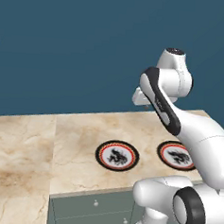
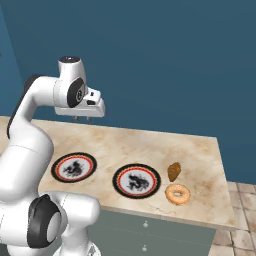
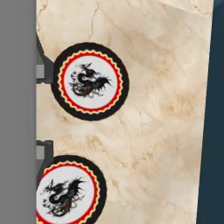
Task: Place the pastries on the plates.
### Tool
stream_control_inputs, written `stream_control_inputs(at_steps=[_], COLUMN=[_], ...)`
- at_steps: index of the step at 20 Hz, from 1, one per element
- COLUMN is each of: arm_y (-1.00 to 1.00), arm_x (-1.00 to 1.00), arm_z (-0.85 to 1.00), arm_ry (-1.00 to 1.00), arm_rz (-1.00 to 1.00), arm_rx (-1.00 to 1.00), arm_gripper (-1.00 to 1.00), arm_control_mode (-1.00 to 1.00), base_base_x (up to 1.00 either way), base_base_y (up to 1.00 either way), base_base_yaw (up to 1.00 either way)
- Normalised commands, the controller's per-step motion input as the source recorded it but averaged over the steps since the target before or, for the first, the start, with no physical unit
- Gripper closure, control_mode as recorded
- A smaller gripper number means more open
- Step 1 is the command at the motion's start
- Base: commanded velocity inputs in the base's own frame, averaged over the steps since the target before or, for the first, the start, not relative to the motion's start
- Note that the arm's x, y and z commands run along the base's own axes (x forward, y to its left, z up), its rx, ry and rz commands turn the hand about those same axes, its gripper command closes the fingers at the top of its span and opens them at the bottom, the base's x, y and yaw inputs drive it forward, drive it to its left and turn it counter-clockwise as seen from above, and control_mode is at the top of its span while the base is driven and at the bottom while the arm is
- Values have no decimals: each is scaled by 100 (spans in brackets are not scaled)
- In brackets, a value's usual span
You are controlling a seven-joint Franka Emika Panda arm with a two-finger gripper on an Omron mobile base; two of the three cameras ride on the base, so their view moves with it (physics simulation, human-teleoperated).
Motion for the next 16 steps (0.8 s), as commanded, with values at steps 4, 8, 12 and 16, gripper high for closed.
stream_control_inputs(at_steps=[4,8,12,16], arm_y=[-5,-31,-49,-67], arm_x=[0,-9,-28,-45], arm_z=[-6,-17,-27,-42], arm_ry=[2,6,4,4], arm_rz=[-1,0,0,0], arm_rx=[0,1,1,0], arm_gripper=[-100,-100,-100,-100], arm_control_mode=[-100,-100,-100,-100], base_base_x=[0,0,0,0], base_base_y=[0,0,0,0], base_base_yaw=[0,0,0,0])
